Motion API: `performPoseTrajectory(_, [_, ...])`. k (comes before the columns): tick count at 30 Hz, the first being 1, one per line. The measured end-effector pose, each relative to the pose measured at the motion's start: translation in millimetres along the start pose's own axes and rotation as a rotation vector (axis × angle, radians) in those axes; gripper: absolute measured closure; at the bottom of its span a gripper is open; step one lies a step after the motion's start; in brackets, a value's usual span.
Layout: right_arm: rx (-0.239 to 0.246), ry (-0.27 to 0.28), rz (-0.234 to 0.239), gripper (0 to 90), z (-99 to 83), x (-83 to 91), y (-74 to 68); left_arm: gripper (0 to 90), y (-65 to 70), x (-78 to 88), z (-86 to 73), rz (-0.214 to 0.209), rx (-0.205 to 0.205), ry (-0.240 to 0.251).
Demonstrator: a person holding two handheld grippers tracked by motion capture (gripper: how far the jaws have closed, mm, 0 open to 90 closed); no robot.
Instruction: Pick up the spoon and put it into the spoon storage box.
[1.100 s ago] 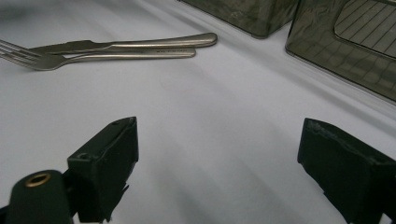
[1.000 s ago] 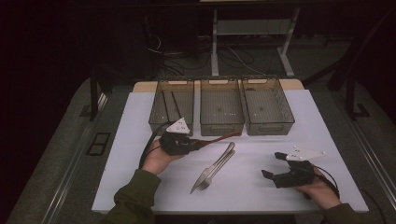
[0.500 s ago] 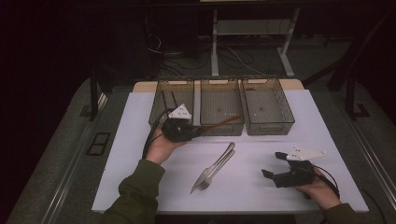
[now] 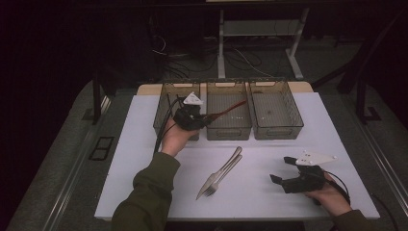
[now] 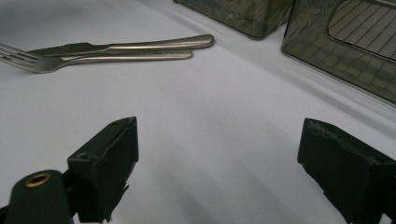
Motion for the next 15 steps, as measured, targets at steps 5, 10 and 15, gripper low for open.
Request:
performPoseTrajectory(5, [-0.003, 0.003, 0.0, 11.7, -0.1, 0.9, 0.5, 78.1, -2.9, -14.3, 8.8, 0.028, 0.017, -0.001])
performPoseTrajectory(10, [0.0, 0.005, 0.002, 11.7, -0.1, 1.4, 0.7, 78.1, -3.1, -29.4, 17.3, 0.047, 0.031, -0.009])
performPoseTrajectory(15, [-0.003, 0.006, 0.0, 11.7, 0.0, 1.9, 0.7, 78.1, -7.5, -39.6, 19.3, 0.089, 0.06, -0.023])
Point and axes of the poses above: each handheld gripper's, and its own axes: x roughly backward along the jaws, z roughly out of its top, y roughly to its right, the point moved 4 cm from there along -x, roughly forward along the jaws, and after that the axes turned 12 degrees about x, right-handed, at the moved point
